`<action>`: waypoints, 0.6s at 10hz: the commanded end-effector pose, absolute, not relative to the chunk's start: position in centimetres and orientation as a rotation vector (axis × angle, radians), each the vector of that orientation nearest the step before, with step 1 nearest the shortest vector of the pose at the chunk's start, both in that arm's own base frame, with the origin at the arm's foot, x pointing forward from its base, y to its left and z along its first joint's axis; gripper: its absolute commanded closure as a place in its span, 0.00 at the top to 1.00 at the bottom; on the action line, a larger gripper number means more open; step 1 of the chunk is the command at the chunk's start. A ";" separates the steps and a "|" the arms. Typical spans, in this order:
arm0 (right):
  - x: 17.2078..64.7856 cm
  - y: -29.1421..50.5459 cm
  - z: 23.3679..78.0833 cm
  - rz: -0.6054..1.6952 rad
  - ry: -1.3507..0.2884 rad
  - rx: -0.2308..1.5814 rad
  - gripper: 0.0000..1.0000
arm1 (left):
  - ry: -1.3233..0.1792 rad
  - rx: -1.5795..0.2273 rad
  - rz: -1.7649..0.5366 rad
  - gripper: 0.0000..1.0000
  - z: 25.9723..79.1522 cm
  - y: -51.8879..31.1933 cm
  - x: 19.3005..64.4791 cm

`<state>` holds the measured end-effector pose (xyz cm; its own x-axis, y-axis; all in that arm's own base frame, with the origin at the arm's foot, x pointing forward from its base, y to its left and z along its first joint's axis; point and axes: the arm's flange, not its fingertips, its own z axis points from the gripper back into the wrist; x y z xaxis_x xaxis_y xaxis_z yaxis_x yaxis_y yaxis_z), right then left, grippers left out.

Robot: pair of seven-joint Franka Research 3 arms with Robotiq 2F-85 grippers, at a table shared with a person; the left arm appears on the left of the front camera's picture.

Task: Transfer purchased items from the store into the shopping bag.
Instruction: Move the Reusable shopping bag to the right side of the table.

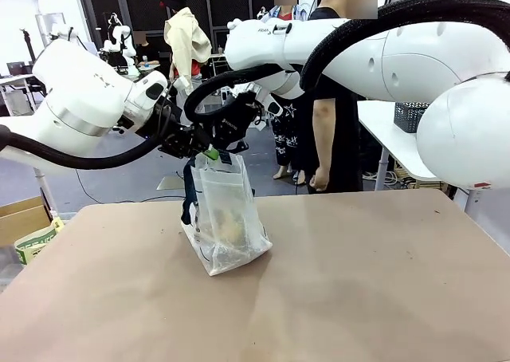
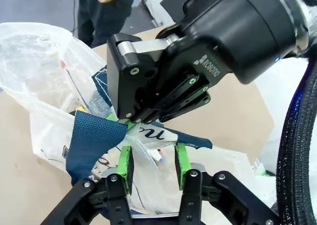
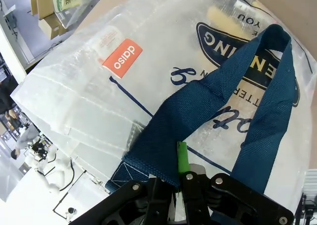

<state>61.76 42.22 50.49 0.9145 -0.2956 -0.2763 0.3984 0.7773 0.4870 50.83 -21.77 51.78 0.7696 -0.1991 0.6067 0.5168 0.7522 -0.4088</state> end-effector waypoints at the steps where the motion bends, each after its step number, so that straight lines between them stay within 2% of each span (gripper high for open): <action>1: 61.8 42.4 50.6 -0.370 0.179 0.545 0.00 | -0.594 -0.661 -0.396 0.45 52.2 -21.7 50.8; 2: 61.8 42.4 50.6 -0.370 0.177 0.545 0.00 | -0.594 -0.674 -0.397 0.45 52.2 -21.7 50.8; 4: 61.8 42.4 50.5 -0.369 0.180 0.546 0.00 | -0.606 -0.712 -0.394 0.85 52.3 -21.8 50.9; 5: 61.8 42.4 50.5 -0.368 0.180 0.546 0.00 | -0.607 -0.717 -0.381 1.00 52.4 -21.9 50.9; 6: 61.7 42.4 50.6 -0.368 0.179 0.547 0.00 | -0.605 -0.714 -0.359 1.00 52.2 -22.0 51.0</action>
<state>61.77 42.22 50.45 0.9145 -0.2959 -0.2759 0.3983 0.7778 0.4862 50.83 -22.12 52.55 0.7796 -0.1201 0.6147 0.4938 0.7216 -0.4853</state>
